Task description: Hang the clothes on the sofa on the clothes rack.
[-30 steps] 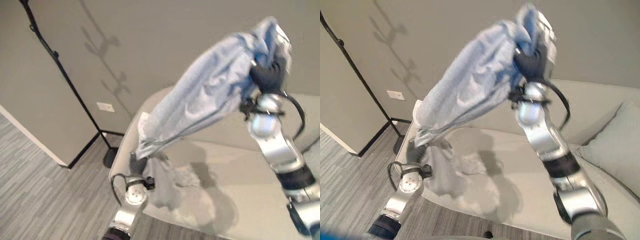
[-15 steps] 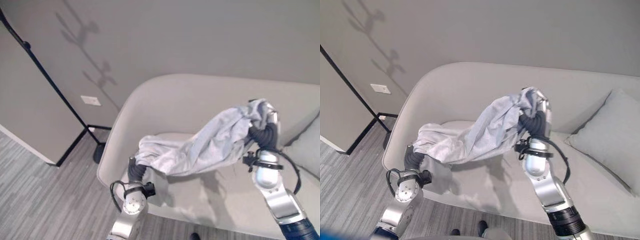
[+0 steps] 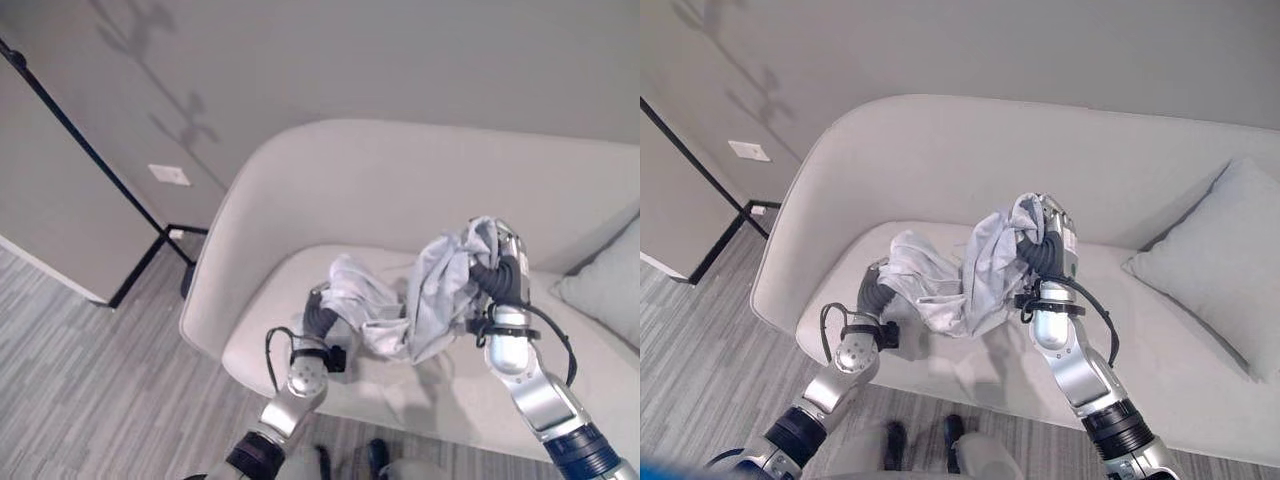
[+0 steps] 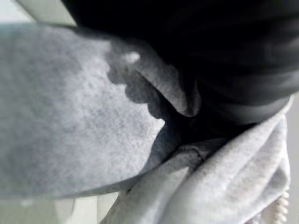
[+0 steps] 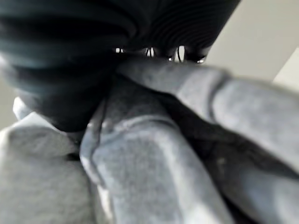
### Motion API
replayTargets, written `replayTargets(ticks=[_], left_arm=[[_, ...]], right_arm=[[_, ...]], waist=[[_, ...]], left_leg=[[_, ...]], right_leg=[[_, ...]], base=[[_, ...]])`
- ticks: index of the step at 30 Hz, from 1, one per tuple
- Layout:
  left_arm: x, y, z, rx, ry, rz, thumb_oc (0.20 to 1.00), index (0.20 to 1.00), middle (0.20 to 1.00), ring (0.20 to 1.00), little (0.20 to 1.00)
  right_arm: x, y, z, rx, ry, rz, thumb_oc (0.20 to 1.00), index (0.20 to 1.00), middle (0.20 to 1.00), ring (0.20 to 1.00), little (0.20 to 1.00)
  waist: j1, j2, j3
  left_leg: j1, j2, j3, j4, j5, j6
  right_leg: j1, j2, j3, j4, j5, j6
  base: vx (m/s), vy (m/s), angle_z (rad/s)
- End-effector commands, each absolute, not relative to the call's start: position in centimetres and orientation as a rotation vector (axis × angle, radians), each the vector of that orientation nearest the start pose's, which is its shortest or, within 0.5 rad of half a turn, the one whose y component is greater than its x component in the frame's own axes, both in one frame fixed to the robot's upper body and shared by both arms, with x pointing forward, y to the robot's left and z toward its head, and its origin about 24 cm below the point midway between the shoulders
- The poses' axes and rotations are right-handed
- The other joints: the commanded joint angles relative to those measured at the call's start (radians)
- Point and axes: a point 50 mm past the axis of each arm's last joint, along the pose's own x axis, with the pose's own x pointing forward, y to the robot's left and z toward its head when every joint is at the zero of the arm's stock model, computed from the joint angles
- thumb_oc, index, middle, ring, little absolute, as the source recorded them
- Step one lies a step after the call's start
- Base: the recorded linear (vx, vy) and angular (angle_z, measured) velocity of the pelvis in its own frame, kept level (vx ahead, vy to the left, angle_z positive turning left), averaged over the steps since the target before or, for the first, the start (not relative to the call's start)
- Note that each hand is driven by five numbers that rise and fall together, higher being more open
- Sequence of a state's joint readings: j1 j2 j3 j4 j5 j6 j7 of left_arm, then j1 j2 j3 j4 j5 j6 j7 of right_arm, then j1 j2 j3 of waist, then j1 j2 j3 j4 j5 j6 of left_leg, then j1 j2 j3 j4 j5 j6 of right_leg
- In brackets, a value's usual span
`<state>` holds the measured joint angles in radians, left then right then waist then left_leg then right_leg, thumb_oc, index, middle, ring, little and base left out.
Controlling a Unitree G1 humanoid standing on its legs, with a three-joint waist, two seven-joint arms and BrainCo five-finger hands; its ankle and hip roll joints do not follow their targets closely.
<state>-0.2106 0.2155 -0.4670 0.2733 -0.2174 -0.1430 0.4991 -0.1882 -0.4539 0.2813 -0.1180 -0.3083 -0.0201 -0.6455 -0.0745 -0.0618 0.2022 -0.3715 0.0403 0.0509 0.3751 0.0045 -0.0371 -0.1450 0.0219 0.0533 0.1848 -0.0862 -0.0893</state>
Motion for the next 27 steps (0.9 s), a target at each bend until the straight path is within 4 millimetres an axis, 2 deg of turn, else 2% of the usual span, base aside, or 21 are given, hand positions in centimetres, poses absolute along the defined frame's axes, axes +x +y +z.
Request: replayTargets(ticks=[1, 3, 4, 6, 7, 8, 9, 10, 11, 13, 14, 15, 17, 18, 19, 20, 21, 23, 24, 25, 27], left_arm=[[27.7, 10.3, 6.0, 0.029, -0.184, 0.04, 0.2, 0.2, 0.2, 0.2, 0.2], [27.8, 10.0, 6.5, 0.012, -0.21, 0.059, 0.2, 0.2, 0.2, 0.2, 0.2], [27.9, 10.0, 6.5, 0.012, -0.212, 0.06, 0.2, 0.2, 0.2, 0.2, 0.2], [28.0, 9.2, 6.5, 0.012, -0.216, 0.05, 0.2, 0.2, 0.2, 0.2, 0.2], [28.0, 9.2, 6.6, 0.011, -0.216, 0.05, 0.2, 0.2, 0.2, 0.2, 0.2], [28.0, 8.4, 6.4, -0.004, -0.209, 0.022, 0.2, 0.2, 0.2, 0.2, 0.2], [28.0, 8.0, 6.3, -0.011, -0.203, 0.002, 0.2, 0.2, 0.2, 0.2, 0.2], [28.0, 7.6, 6.4, -0.02, -0.206, -0.012, 0.2, 0.2, 0.2, 0.2, 0.2], [27.9, 7.1, 6.4, -0.037, -0.206, -0.038, 0.2, 0.2, 0.2, 0.2, 0.2], [27.7, 6.2, 6.2, -0.006, -0.205, -0.098, 0.2, 0.2, 0.2, 0.2, 0.2], [27.6, 6.0, 6.3, 0.018, -0.213, -0.122, 0.2, 0.2, 0.2, 0.2, 0.2], [27.6, 5.9, 6.4, 0.045, -0.226, -0.135, 0.2, 0.2, 0.2, 0.2, 0.2], [27.6, 6.3, 6.5, 0.095, -0.248, -0.142, 0.2, 0.2, 0.2, 0.2, 0.2], [27.6, 6.3, 6.5, 0.095, -0.248, -0.142, 0.2, 0.2, 0.2, 0.2, 0.2], [27.9, 7.1, 6.7, 0.137, -0.264, -0.123, 0.2, 0.2, 0.2, 0.2, 0.2], [28.0, 7.4, 6.7, 0.167, -0.27, -0.116, 0.2, 0.2, 0.2, 0.2, 0.2], [28.0, 7.5, 6.6, 0.185, -0.274, -0.114, 0.2, 0.2, 0.2, 0.2, 0.2], [27.9, 7.7, 6.6, 0.215, -0.28, -0.135, 0.2, 0.2, 0.2, 0.2, 0.2], [27.8, 7.8, 6.5, 0.229, -0.281, -0.145, 0.2, 0.2, 0.2, 0.2, 0.2], [27.9, 8.6, 6.2, 0.257, -0.266, -0.12, 0.2, 0.2, 0.2, 0.2, 0.2], [27.9, 9.0, 6.3, 0.235, -0.264, -0.087, 0.2, 0.2, 0.2, 0.2, 0.2]], right_arm=[[26.1, -16.2, 14.9, -0.609, -0.685, -0.345, 0.2, 0.2, 0.2, 0.2, 0.2], [26.3, -15.7, 14.9, -0.629, -0.7, -0.344, 0.2, 0.2, 0.2, 0.2, 0.2], [26.4, -15.7, 14.9, -0.63, -0.701, -0.344, 0.2, 0.2, 0.2, 0.2, 0.2], [26.9, -15.1, 14.9, -0.629, -0.71, -0.341, 0.2, 0.2, 0.2, 0.2, 0.2], [26.9, -15.2, 14.9, -0.629, -0.71, -0.341, 0.2, 0.2, 0.2, 0.2, 0.2], [27.0, -14.9, 14.5, -0.629, -0.701, -0.333, 0.2, 0.2, 0.2, 0.2, 0.2], [27.0, -14.8, 14.2, -0.636, -0.692, -0.325, 0.2, 0.2, 0.2, 0.2, 0.2], [27.0, -14.7, 14.1, -0.644, -0.689, -0.316, 0.2, 0.2, 0.2, 0.2, 0.2], [27.0, -14.5, 13.9, -0.644, -0.679, -0.307, 0.2, 0.2, 0.2, 0.2, 0.2], [26.6, -14.8, 13.6, -0.655, -0.667, -0.304, 0.2, 0.2, 0.2, 0.2, 0.2], [26.5, -15.0, 13.5, -0.666, -0.657, -0.307, 0.2, 0.2, 0.2, 0.2, 0.2], [26.3, -15.3, 13.3, -0.671, -0.644, -0.319, 0.2, 0.2, 0.2, 0.2, 0.2], [26.4, -15.5, 13.4, -0.684, -0.651, -0.34, 0.2, 0.2, 0.2, 0.2, 0.2], [26.4, -15.5, 13.4, -0.684, -0.651, -0.34, 0.2, 0.2, 0.2, 0.2, 0.2], [26.6, -15.5, 13.5, -0.681, -0.649, -0.344, 0.2, 0.2, 0.2, 0.2, 0.2], [26.6, -15.7, 13.3, -0.683, -0.64, -0.355, 0.2, 0.2, 0.2, 0.2, 0.2], [26.5, -16.0, 13.1, -0.684, -0.63, -0.361, 0.2, 0.2, 0.2, 0.2, 0.2], [26.2, -16.8, 12.8, -0.69, -0.617, -0.382, 0.2, 0.2, 0.2, 0.2, 0.2], [26.1, -16.9, 12.8, -0.695, -0.624, -0.384, 0.2, 0.2, 0.2, 0.2, 0.2], [26.3, -17.1, 12.7, -0.711, -0.624, -0.386, 0.2, 0.2, 0.2, 0.2, 0.2], [26.3, -17.4, 12.7, -0.702, -0.618, -0.408, 0.2, 0.2, 0.2, 0.2, 0.2]], waist=[[0.016, -0.001, -0.048], [0.012, 0.012, -0.052], [0.014, 0.014, -0.051], [0.012, 0.019, -0.051], [0.014, 0.018, -0.052], [0.018, 0.019, -0.053], [0.023, 0.022, -0.057], [0.017, 0.026, -0.064], [0.014, 0.04, -0.071], [0.011, 0.051, -0.083], [0.009, 0.047, -0.092], [0.006, 0.039, -0.098], [0.004, 0.028, -0.097], [0.006, 0.028, -0.101], [0.017, 0.028, -0.098], [0.016, 0.026, -0.097], [0.012, 0.021, -0.105], [-0.002, 0.011, -0.116], [0.003, 0.01, -0.116], [0.042, -0.002, -0.115], [0.045, -0.01, -0.109]], left_leg=[[0.009, 0.044, 0.013, -0.166, 0.058, -0.021], [-0.002, 0.096, -0.032, -0.344, 0.113, -0.051], [0.006, 0.098, -0.029, -0.361, 0.125, -0.052], [0.0, 0.168, -0.123, -0.432, 0.159, -0.083], [0.004, 0.169, -0.12, -0.437, 0.155, -0.085], [0.021, 0.221, -0.251, -0.436, 0.176, -0.103], [0.042, 0.24, -0.297, -0.428, 0.182, -0.112], [0.075, 0.251, -0.348, -0.415, 0.167, -0.109], [0.094, 0.264, -0.358, -0.378, 0.158, -0.112], [0.109, 0.251, -0.318, -0.288, 0.088, -0.121], [0.099, 0.232, -0.302, -0.233, 0.044, -0.124], [0.091, 0.214, -0.283, -0.187, 0.008, -0.127], [0.089, 0.192, -0.238, -0.156, -0.03, -0.117], [0.091, 0.194, -0.233, -0.158, -0.036, -0.117], [0.112, 0.198, -0.192, -0.182, -0.05, -0.091], [0.124, 0.186, -0.185, -0.195, -0.043, -0.078], [0.138, 0.173, -0.18, -0.213, -0.04, -0.07], [0.171, 0.136, -0.169, -0.29, -0.024, -0.04], [0.172, 0.122, -0.164, -0.313, -0.016, -0.036], [0.166, 0.108, -0.152, -0.326, -0.013, -0.039], [0.159, 0.094, -0.166, -0.327, -0.002, -0.039]], right_leg=[[0.191, -0.1, 0.048, -0.112, -0.072, 0.138], [0.223, -0.135, 0.09, -0.102, -0.106, 0.165], [0.22, -0.133, 0.093, -0.1, -0.103, 0.165], [0.232, -0.161, 0.18, -0.076, -0.119, 0.185], [0.232, -0.161, 0.181, -0.074, -0.122, 0.183], [0.238, -0.185, 0.283, -0.048, -0.129, 0.198], [0.238, -0.194, 0.315, -0.038, -0.129, 0.2], [0.235, -0.213, 0.359, -0.026, -0.132, 0.206], [0.232, -0.229, 0.39, -0.014, -0.129, 0.22], [0.239, -0.283, 0.403, -0.032, -0.097, 0.237], [0.238, -0.317, 0.411, -0.044, -0.054, 0.25], [0.226, -0.344, 0.402, -0.045, -0.003, 0.26], [0.166, -0.377, 0.391, -0.013, 0.149, 0.262], [0.165, -0.378, 0.391, -0.015, 0.147, 0.259], [0.106, -0.377, 0.329, 0.021, 0.231, 0.236], [0.091, -0.346, 0.306, 0.031, 0.257, 0.242], [0.087, -0.305, 0.297, 0.03, 0.237, 0.251], [0.085, -0.176, 0.277, -0.013, 0.066, 0.248], [0.088, -0.16, 0.256, -0.029, 0.038, 0.241], [0.124, -0.206, 0.126, -0.089, 0.014, 0.243], [0.145, -0.216, 0.086, -0.118, 0.013, 0.244]], base=[[0.24, 0.211, 0.06], [0.3, 0.306, -0.27], [0.28, 0.296, -0.5], [0.21, 0.289, -0.49], [0.33, 0.508, -0.78], [0.32, 0.453, -1.06], [0.4, 0.679, -1.16], [0.32, 0.581, -1.35], [0.33, 0.68, -1.94], [0.3, 0.629, -1.68], [0.24, 0.566, -0.28], [0.16, 0.553, 0.12], [0.11, 0.403, 0.14], [0.09, 0.317, -0.29], [0.03, 0.233, -0.51], [0.04, 0.297, -0.67], [0.05, 0.216, -0.51], [0.05, 0.241, -0.3], [-0.06, 0.136, -0.01], [-0.11, 0.0, 0.07], [-0.06, -0.062, -0.15]])
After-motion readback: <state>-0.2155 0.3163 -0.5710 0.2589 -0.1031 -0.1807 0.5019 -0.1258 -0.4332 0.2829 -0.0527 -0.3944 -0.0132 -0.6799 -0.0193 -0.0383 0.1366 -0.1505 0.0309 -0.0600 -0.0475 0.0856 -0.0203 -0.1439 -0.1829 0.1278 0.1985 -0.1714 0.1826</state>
